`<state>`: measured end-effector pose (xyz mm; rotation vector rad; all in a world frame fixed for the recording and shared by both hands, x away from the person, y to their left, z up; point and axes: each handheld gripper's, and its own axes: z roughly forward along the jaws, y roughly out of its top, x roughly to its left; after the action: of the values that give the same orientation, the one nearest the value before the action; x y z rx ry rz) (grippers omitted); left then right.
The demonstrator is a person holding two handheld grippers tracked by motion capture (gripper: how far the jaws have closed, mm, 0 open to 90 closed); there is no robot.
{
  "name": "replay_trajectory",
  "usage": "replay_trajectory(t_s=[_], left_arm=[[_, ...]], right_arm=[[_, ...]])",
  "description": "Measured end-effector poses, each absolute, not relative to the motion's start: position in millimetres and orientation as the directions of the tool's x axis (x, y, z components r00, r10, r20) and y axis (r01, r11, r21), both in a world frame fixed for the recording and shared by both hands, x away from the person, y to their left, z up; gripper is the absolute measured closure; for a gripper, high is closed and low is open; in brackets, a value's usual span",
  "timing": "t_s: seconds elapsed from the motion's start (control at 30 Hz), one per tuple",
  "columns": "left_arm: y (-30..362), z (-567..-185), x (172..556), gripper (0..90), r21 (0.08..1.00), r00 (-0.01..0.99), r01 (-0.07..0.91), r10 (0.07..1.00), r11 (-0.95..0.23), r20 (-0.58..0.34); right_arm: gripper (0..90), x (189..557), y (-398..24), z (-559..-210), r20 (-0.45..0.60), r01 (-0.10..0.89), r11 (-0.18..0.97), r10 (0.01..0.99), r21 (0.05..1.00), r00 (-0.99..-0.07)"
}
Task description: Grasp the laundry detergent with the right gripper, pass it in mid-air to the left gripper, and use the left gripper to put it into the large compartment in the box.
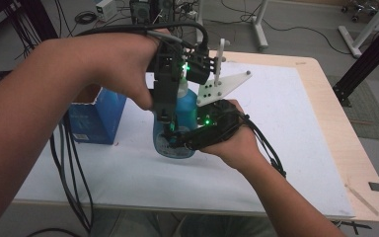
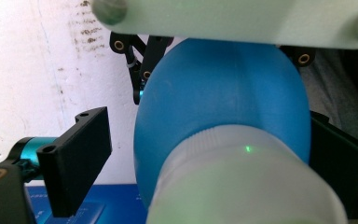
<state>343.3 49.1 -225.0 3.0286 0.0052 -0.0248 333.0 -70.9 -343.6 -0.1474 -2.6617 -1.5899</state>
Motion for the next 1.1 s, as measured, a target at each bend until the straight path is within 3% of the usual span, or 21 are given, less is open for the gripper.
replay_trajectory(t_s=[0.3, 0.37, 1.1], left_arm=[[45.7, -227.1, 344.4, 14.2, 0.093, 0.999, 0.042, 0.039, -0.995, -0.032], [44.8, -226.4, 344.6, 19.1, 0.091, 0.999, 0.034, 0.031, -0.995, -0.036], [42.7, -225.3, 343.5, 27.5, 0.075, 0.999, 0.043, 0.041, -0.996, -0.029]], right_arm=[[45.9, 333.8, -71.0, -344.1, 0.082, 0.103, 0.473, 0.065, 0.875, -0.995], [45.9, 333.9, -71.1, -344.2, 0.08, 0.102, 0.474, 0.066, 0.874, -0.995], [45.8, 334.1, -70.8, -344.1, 0.083, 0.102, 0.461, 0.062, 0.882, -0.995]])
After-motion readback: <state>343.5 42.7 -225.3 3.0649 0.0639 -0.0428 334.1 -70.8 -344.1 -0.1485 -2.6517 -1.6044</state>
